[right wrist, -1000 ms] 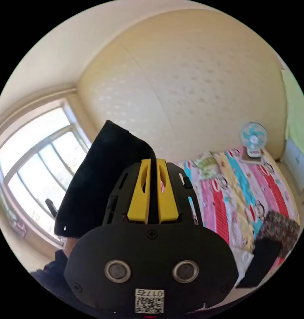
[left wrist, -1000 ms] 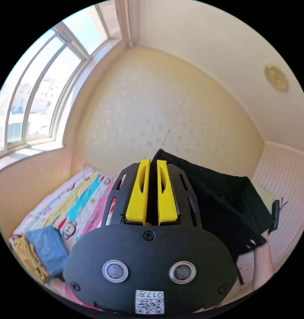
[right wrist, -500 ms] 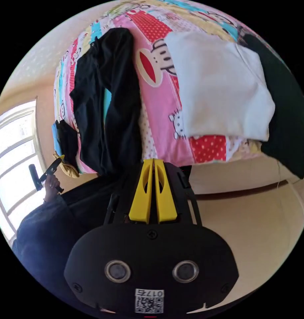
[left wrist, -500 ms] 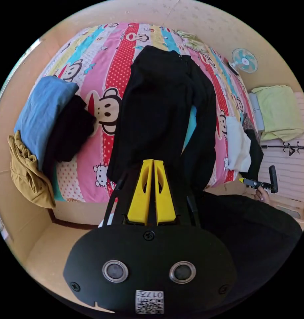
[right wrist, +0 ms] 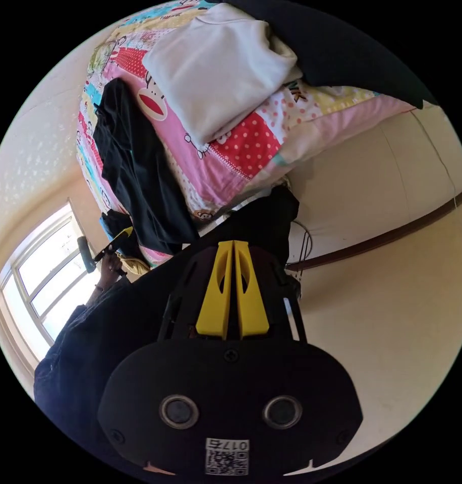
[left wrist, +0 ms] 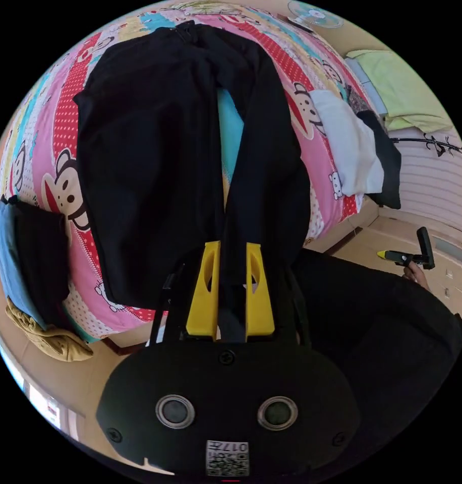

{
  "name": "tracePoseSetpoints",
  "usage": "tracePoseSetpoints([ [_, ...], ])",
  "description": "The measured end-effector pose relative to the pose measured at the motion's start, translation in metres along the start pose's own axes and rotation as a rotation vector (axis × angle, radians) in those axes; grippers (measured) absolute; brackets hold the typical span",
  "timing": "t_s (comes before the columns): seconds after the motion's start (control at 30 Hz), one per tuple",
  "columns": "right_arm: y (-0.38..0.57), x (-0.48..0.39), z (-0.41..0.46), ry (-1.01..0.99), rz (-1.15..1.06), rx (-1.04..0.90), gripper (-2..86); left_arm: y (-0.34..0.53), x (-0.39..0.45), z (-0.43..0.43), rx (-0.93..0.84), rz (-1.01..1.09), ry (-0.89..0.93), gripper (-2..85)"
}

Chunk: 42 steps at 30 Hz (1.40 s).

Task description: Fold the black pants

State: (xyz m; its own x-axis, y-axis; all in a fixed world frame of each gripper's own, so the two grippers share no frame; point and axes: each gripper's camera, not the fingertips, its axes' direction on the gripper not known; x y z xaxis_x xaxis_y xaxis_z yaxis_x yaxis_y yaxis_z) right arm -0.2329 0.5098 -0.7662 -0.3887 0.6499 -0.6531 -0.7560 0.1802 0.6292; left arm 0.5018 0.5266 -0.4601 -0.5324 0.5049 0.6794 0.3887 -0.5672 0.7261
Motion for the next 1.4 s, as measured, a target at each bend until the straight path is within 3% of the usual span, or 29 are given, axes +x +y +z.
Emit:
tracePoseSetpoints([
  [0.2, -0.024, -0.002, -0.029, 0.135, -0.058, -0.114, 0.3, 0.018, -0.006, 0.074, -0.131, -0.166, 0.066, 8.9],
  [0.3, -0.042, -0.008, -0.04, 0.166, -0.082, -0.153, 0.2, 0.042, -0.003, 0.076, -0.079, -0.275, 0.076, 9.0],
  [0.53, -0.097, -0.049, -0.062, 0.16, -0.211, -0.187, 0.2, 0.09, 0.059, 0.05, -0.124, -0.314, -0.132, 5.6],
  [0.63, -0.117, -0.072, -0.072, 0.13, -0.273, -0.187, 0.4, 0.116, 0.087, 0.034, -0.175, -0.22, -0.057, 1.5],
  [0.73, -0.137, -0.095, -0.081, 0.125, -0.332, -0.201, 0.8, 0.162, 0.108, -0.01, -0.081, -0.206, 0.073, 0.7],
  [0.8, -0.148, -0.112, -0.086, 0.115, -0.376, -0.21, 1.3, 0.206, 0.122, -0.054, 0.03, -0.193, 0.329, 0.4],
  [1.03, -0.166, -0.239, -0.09, -0.184, -0.688, -0.242, 9.0, 0.316, 0.159, -0.164, 0.249, -0.214, 0.482, 0.2],
  [1.1, -0.175, -0.263, -0.091, -0.194, -0.684, -0.206, 11.3, 0.344, 0.167, -0.195, 0.303, -0.192, 0.605, 0.2],
  [1.4, -0.311, -0.346, -0.123, -0.29, -0.51, 0.06, 17.4, 0.424, 0.189, -0.319, 0.42, -0.107, 0.606, 0.1],
])
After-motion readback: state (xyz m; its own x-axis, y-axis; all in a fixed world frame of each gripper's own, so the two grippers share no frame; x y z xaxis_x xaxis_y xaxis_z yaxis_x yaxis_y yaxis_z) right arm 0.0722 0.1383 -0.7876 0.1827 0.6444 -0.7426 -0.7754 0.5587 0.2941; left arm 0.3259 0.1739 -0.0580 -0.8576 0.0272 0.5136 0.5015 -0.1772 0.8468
